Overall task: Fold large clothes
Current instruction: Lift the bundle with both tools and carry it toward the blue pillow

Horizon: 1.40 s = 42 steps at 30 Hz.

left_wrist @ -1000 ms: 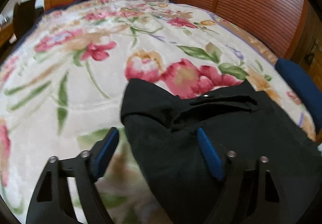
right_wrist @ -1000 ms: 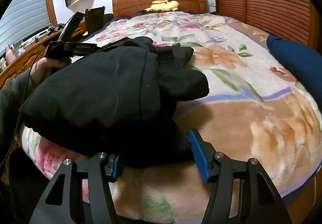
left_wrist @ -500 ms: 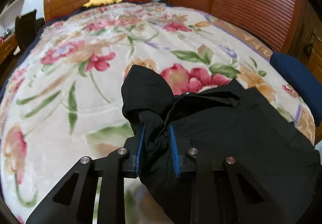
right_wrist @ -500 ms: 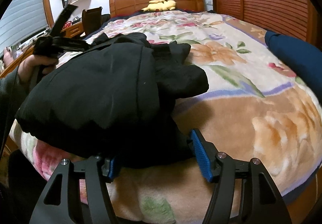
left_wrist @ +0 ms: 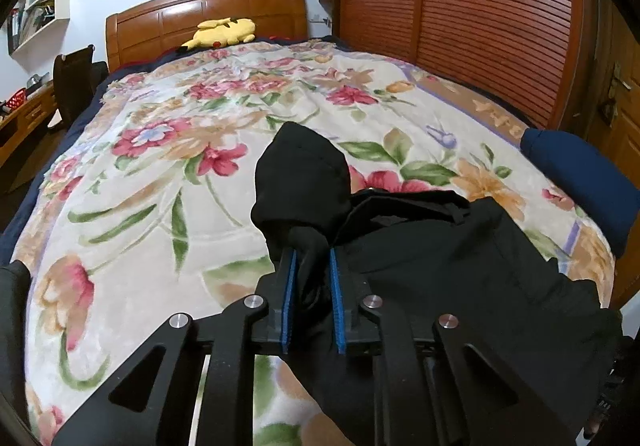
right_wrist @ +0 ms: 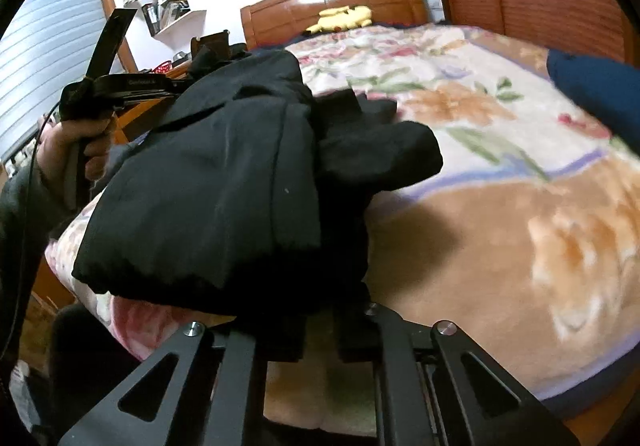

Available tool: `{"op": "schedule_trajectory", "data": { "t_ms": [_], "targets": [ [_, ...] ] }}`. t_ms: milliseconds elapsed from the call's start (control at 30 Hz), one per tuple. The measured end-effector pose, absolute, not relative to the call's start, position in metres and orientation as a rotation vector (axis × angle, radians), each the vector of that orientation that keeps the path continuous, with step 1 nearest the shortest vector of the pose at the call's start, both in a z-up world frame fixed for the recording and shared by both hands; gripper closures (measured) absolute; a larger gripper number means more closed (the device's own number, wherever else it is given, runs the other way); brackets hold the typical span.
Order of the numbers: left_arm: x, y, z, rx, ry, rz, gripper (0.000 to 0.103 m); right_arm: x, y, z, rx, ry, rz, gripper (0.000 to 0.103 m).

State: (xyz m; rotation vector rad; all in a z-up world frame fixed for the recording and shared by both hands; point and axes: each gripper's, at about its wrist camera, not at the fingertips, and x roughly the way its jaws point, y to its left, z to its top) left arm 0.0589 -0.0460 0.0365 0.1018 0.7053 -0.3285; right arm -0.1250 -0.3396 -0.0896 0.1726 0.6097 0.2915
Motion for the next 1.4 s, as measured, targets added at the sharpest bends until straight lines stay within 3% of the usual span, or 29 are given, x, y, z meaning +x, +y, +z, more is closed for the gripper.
{"op": "schedule_trajectory", "data": {
  "t_ms": [400,1100,1400],
  "targets": [
    [0.05,-0.056,0.052,0.108,0.669,-0.331,0.087,-0.125,-0.365,-0.033,0.116,0.474,0.253,0.096],
    [0.032,-0.155,0.063,0.218,0.613,-0.398,0.088,-0.162,-0.401,-0.035,0.091,0.465,0.175,0.096],
    [0.044,-0.22,0.094,0.261,0.591,-0.465,0.091,-0.189,-0.414,-0.009,0.06,0.376,0.073,0.097]
  ]
}}
